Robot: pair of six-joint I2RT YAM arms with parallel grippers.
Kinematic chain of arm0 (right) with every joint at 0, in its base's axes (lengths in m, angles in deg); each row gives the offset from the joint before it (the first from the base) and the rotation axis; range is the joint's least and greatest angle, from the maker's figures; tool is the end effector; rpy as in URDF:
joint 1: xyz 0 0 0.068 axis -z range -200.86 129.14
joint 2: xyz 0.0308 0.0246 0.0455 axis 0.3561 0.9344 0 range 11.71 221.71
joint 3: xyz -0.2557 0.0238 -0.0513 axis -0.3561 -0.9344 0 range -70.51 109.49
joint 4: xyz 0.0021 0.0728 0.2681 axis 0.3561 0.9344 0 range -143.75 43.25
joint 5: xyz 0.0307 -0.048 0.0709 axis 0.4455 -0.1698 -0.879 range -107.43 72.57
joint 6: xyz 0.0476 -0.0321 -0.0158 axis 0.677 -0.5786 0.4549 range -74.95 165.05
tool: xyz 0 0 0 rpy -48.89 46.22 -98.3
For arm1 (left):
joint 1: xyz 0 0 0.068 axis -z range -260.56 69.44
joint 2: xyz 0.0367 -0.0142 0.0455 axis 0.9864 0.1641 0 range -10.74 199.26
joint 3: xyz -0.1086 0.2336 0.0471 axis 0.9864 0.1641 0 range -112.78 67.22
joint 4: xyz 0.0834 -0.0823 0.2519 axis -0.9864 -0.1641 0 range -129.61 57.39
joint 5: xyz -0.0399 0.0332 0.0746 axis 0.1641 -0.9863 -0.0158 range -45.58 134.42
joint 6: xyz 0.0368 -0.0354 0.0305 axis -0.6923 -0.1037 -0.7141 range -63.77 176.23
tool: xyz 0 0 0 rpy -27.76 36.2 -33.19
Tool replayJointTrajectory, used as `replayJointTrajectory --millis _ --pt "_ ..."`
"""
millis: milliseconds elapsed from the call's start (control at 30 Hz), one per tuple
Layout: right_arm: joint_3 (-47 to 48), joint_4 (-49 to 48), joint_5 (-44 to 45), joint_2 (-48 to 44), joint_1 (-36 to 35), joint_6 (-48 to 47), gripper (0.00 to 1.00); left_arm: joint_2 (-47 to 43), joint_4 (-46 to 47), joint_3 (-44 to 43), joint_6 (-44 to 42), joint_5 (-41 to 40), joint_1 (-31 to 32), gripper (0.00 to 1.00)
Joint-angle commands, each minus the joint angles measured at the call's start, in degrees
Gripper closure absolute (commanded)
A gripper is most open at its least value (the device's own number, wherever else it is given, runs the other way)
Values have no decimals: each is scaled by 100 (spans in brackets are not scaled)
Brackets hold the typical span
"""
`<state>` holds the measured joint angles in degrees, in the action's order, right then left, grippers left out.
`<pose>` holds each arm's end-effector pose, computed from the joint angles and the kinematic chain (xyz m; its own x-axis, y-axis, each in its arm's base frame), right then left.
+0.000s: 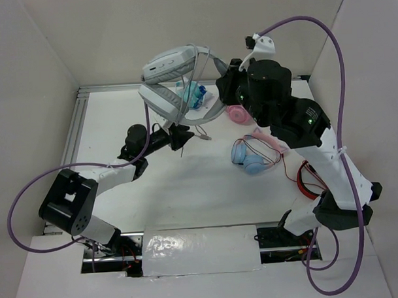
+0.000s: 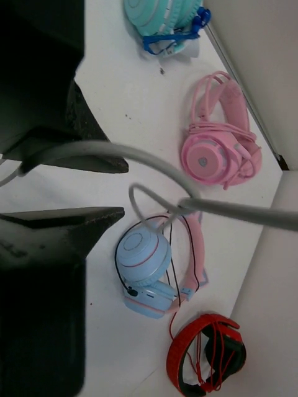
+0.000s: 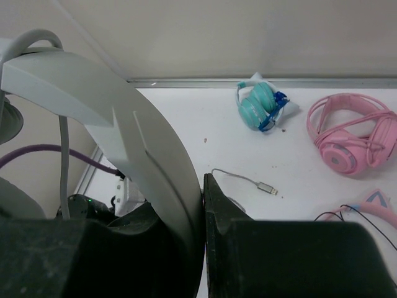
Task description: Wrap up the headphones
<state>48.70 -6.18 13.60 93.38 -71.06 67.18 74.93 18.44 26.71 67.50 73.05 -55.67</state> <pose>0.1866 0.1889 0.5515 -0.2287 0.2296 -0.9460 -0.2669 0.9198 0.2877 0.2998 -0.1622 0.2332 -0.0653 -0.1587 -0.9852 0.8044 0.5758 -0.1461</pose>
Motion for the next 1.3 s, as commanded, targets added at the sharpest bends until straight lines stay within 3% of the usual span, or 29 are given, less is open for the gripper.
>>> replayJointTrajectory --millis 0,33,67,167,300,467,533,667,800,900,1000,1133,1233,1267 --pt "-47 -626 -220 -292 185 379 100 108 872 -167 25 688 -1 61" --pt "-91 -687 -237 -301 220 432 100 151 863 -237 59 732 -10 71" --pt "-127 -705 -298 -292 264 450 100 178 811 -290 121 750 -10 100" --pt "-31 -600 -229 -231 475 512 100 117 433 -344 191 505 -10 100" --pt "31 -512 140 -213 844 529 100 -339 231 681 376 -425 8 100" --pt "180 -398 746 -55 1626 652 100 -1814 -567 1870 1051 -1252 148 100" --pt "189 -371 1255 50 1941 740 100 -2658 -1586 2073 1428 -1691 306 100" --pt "391 -197 2318 463 2250 836 100 -4064 -3884 1812 1896 -2272 640 100" --pt "418 -20 2654 1043 2549 880 100 -5652 -5303 1415 2126 -2624 938 100" --pt "374 138 2689 1570 2813 1012 100 -6465 -5736 1055 1837 -2687 983 100" --pt "601 542 2663 2281 2980 1345 100 -6782 -5669 615 1433 -2362 1071 100" --pt "1251 946 2496 3161 2972 1505 100 -6555 -5431 72 1220 -1660 1080 100" --pt "1184 869 2435 3575 2797 1016 100 -6020 -5482 -525 966 -1385 1080 100" --pt "991 354 2356 3558 2726 673 100 -5757 -5517 -693 930 -1664 1080 100"
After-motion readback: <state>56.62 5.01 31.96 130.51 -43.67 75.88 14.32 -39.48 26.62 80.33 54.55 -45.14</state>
